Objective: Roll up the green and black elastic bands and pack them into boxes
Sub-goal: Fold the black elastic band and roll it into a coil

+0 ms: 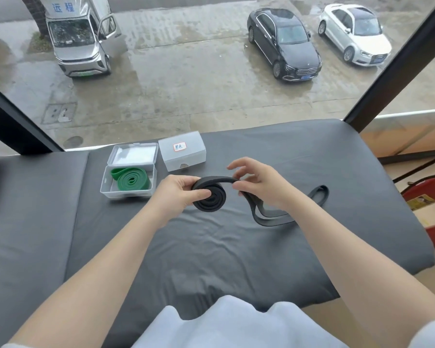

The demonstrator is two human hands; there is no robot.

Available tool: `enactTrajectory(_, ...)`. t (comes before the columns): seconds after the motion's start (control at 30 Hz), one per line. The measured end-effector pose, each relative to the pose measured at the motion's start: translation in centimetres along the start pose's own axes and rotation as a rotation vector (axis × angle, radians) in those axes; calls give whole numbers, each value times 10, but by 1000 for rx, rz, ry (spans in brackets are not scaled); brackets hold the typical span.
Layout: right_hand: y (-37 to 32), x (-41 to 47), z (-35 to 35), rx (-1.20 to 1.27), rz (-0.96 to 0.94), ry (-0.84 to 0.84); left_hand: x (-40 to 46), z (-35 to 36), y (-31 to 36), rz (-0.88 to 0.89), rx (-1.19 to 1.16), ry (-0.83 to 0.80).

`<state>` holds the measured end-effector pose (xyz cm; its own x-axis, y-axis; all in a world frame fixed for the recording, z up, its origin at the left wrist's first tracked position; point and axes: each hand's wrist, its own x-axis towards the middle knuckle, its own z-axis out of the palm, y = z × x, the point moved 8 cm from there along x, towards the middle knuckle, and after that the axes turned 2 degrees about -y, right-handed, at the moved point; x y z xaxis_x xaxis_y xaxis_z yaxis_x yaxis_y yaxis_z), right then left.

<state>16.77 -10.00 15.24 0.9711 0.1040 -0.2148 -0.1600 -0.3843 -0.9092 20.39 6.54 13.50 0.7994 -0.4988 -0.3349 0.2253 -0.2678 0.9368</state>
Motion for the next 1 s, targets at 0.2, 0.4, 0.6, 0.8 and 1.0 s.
enactTrajectory(0.2,11,-4,13,128,63,246,1,11,-6,-32,-278,101)
enactTrajectory(0.4,11,-1,23,271,100,190,2,20,-15,-24,-441,213)
enactTrajectory(0.6,-5,10,3,165,28,151,9,29,-22,-99,-387,71)
enactTrajectory(0.8,-18,20,8,-287,-12,-104,20,22,3,-112,82,-183)
enactTrajectory(1.0,-20,22,-3,-222,-15,-6,26,21,4,-83,94,-169)
